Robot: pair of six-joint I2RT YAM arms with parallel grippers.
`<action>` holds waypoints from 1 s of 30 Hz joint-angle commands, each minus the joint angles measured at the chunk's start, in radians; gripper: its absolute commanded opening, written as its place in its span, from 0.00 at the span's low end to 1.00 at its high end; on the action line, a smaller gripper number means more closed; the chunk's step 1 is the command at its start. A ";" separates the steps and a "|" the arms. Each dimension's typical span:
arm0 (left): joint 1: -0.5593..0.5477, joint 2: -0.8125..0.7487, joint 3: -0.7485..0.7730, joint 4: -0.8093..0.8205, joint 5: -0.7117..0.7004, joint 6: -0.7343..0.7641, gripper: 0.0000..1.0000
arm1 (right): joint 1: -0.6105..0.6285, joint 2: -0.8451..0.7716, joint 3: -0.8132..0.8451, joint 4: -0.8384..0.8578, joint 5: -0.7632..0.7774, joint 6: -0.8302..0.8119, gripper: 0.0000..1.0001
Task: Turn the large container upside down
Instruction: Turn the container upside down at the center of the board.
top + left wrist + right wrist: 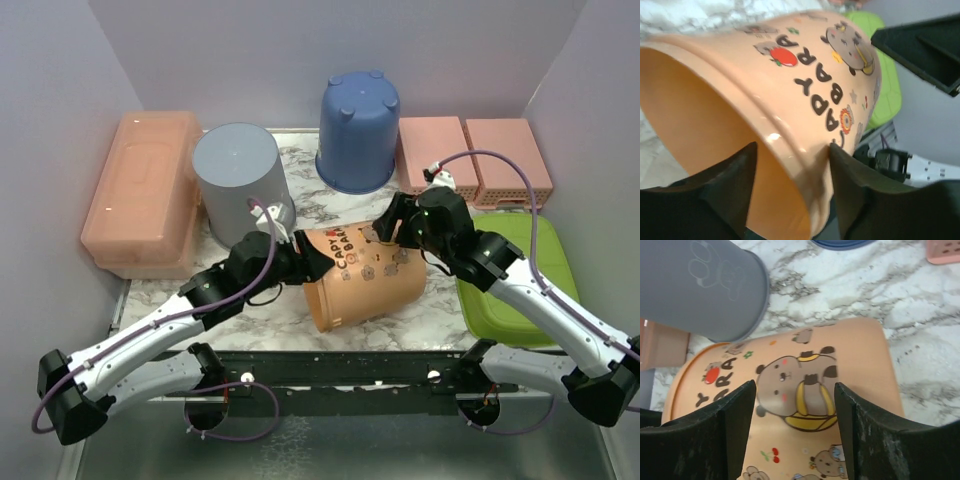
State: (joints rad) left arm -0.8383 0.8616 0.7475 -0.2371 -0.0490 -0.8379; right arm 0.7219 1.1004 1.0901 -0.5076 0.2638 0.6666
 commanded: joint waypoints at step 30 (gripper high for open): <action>-0.124 0.060 0.263 -0.342 -0.347 0.129 0.80 | -0.452 -0.244 -0.355 0.063 -0.636 0.029 0.77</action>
State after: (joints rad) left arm -0.9623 0.9592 0.9318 -0.4805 -0.2901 -0.7509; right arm 0.2684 0.8562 0.7467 -0.4419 -0.3412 0.6922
